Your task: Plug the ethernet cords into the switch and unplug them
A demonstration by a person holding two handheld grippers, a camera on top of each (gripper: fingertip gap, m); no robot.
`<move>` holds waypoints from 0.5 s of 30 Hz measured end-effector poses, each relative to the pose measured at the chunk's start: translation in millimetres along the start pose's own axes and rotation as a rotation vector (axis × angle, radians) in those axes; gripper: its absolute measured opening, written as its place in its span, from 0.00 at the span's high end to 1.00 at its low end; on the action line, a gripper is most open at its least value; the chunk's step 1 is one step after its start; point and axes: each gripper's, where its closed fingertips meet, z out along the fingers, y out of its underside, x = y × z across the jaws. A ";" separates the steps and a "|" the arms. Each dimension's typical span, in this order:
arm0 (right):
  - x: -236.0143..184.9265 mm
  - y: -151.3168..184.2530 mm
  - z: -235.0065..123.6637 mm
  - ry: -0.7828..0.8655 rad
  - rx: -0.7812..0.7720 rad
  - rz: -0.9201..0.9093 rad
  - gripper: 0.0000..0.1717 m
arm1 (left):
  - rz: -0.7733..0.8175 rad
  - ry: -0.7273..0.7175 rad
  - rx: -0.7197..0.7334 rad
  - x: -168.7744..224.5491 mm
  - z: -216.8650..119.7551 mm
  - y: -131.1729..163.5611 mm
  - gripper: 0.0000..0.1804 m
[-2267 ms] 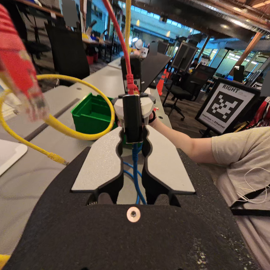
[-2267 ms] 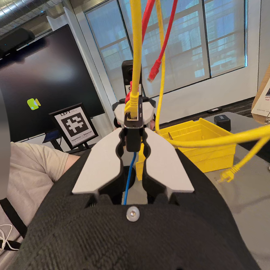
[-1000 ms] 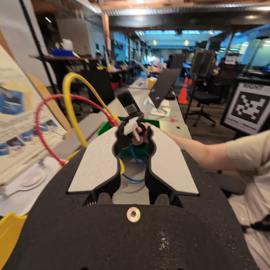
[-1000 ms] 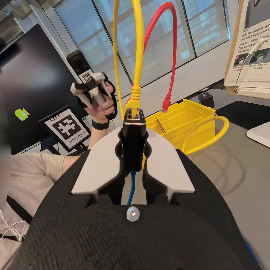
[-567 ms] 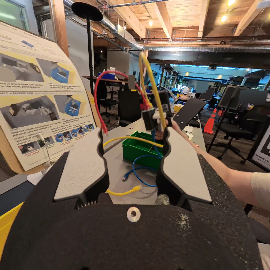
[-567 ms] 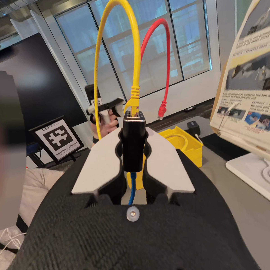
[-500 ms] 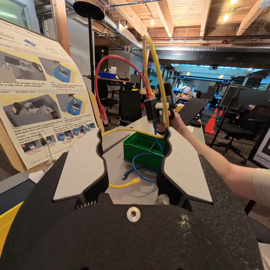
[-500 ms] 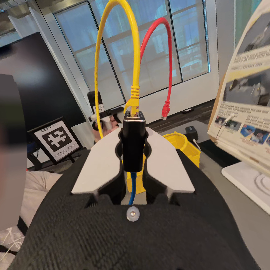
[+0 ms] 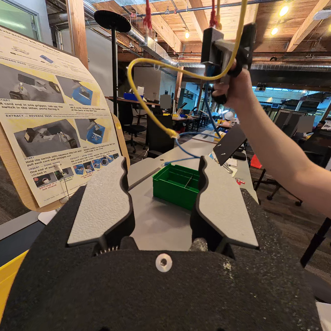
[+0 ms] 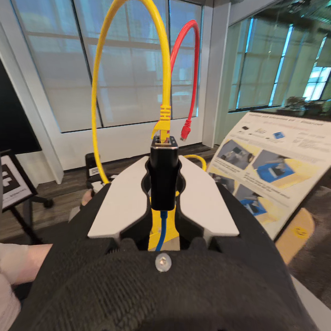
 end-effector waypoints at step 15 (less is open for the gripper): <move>84.5 69.8 -90.0 0.024 -0.197 -0.067 0.85 | 0.038 -0.003 -0.119 7.1 25.1 24.8 0.61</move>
